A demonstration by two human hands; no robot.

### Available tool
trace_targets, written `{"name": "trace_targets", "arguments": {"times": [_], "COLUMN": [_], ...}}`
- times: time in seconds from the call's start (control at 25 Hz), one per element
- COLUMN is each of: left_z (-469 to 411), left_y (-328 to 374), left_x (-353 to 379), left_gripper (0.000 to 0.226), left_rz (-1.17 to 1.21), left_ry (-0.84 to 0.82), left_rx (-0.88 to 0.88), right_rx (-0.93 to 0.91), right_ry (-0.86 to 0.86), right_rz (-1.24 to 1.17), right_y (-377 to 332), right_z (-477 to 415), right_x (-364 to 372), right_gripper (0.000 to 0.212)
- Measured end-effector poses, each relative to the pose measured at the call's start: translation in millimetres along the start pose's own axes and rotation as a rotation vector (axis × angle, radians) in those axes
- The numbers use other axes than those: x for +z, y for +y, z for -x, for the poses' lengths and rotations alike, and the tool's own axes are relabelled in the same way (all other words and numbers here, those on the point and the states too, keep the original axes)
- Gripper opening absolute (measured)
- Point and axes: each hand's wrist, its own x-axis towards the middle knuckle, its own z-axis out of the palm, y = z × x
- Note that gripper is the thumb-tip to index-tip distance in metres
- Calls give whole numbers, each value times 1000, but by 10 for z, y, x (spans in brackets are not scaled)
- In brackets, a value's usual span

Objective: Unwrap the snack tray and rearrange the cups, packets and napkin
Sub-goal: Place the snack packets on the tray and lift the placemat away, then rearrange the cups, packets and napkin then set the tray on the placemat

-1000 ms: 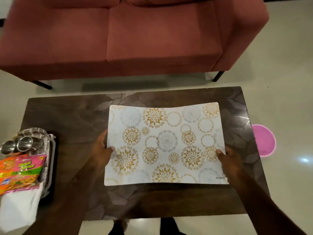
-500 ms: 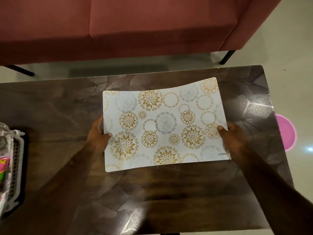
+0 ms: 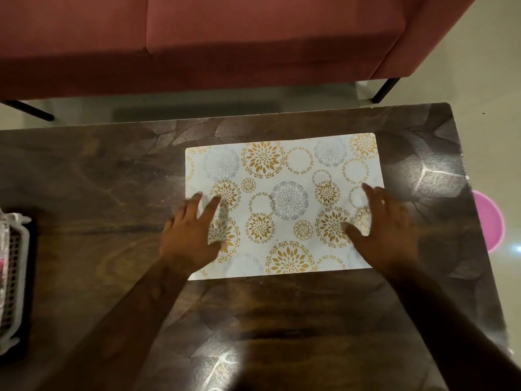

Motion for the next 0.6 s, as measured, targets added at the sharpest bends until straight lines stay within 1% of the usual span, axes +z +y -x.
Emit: {"name": "trace_targets", "arguments": {"times": [0.08, 0.16, 0.36, 0.48, 0.6], "left_z": [-3, -14, 7, -13, 30], "left_y": [46, 56, 157, 162, 47], "left_x": [162, 249, 241, 248, 197], "left_gripper": [113, 116, 113, 113, 105], "left_rz": [15, 57, 73, 89, 161], "left_ry": [-113, -144, -98, -101, -70], "left_rx": [5, -20, 3, 20, 51], "right_rx": [-30, -15, 5, 12, 29], "right_ry": [-160, -246, -226, -230, -204], "right_rz": [35, 78, 78, 80, 40], "right_y": [-88, -87, 19, -4, -141], "right_z": [13, 12, -13, -21, 56], "right_x": [154, 289, 290, 277, 243], "right_gripper": [104, 111, 114, 115, 112]}}
